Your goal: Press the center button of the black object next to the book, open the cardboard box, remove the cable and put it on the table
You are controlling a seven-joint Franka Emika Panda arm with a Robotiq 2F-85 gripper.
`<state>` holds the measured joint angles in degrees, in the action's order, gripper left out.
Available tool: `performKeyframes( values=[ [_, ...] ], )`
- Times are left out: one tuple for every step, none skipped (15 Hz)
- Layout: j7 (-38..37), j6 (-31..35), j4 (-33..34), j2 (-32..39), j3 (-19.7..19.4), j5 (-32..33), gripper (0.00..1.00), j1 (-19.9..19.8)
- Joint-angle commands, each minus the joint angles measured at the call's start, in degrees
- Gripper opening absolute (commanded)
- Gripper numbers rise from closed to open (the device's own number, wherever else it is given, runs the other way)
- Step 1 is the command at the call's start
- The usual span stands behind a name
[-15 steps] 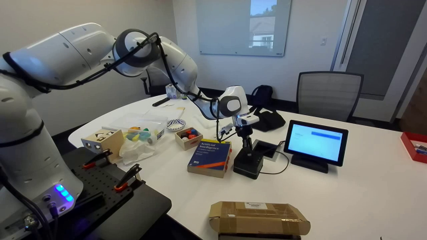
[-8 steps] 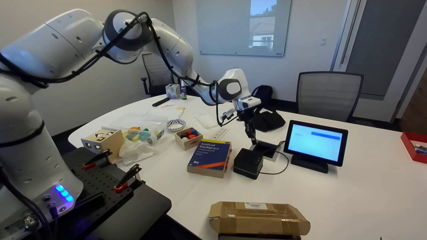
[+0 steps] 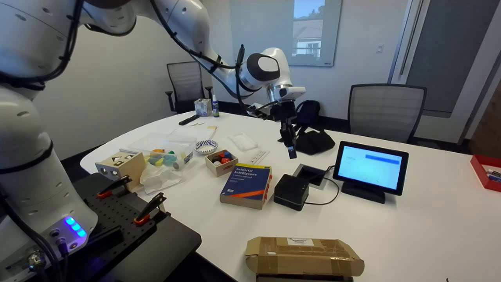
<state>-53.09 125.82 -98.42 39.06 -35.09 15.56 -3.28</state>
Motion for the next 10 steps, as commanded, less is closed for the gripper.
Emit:
performKeyframes(
  values=[
    [-1.24,-1.01,-13.79,-11.71,-1.78,6.88,0.0,0.86],
    [-2.13,0.1,-16.95,-14.01,-2.63,9.14,0.0,0.63],
    [-2.81,1.12,-19.9,-16.27,-3.64,11.76,0.0,0.45],
    [-3.73,1.99,-22.89,-18.42,-4.58,14.26,0.0,0.04],
    [-4.1,2.37,-25.58,-20.36,-5.44,16.45,0.0,-0.62],
    [-4.49,2.73,-28.25,-22.18,-6.42,18.76,0.0,-1.35],
    [-3.3,-0.21,-20.72,-16.15,-3.33,15.99,0.01,-2.9],
    [-3.35,0.36,-23.19,-17.88,-3.9,17.35,0.01,-3.56],
    [-3.32,1.06,-24.98,-19.26,-4.23,18.09,0.01,-4.06],
    [-3.3,1.38,-25.97,-20.15,-4.27,18.3,0.01,-4.36]
  ],
)
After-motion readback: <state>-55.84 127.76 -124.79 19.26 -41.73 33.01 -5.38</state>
